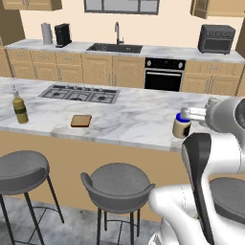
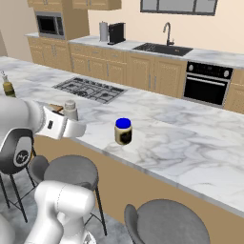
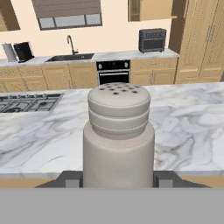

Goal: Move the mayonnaise and shaker from the cabinet to the dining counter.

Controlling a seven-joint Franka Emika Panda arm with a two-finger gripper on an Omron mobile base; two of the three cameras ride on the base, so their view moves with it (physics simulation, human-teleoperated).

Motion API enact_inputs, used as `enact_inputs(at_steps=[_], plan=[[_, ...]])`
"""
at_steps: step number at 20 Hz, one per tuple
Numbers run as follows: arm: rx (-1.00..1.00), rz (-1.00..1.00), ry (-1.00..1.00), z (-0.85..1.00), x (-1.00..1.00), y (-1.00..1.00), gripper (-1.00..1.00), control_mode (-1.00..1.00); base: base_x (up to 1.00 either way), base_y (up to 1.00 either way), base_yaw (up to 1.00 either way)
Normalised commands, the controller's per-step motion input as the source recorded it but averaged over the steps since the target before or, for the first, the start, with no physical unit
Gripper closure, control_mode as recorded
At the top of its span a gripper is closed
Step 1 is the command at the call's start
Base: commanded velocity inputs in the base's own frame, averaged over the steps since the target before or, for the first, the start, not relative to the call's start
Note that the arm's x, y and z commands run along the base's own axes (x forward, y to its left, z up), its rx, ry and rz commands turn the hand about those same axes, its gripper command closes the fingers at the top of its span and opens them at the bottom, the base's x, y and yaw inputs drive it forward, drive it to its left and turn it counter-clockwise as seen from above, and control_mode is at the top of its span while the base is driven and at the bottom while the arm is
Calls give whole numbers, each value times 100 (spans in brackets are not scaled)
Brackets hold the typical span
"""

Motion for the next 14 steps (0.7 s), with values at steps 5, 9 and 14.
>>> enact_inputs(at_steps=[5,9,14], plan=[[0,35,4,-1,5,-33,100,-100,0,0,0],[0,41,0,-6,1,-50,100,-100,0,0,0],[-1,22,-1,-8,-2,-43,100,-100,0,0,0]])
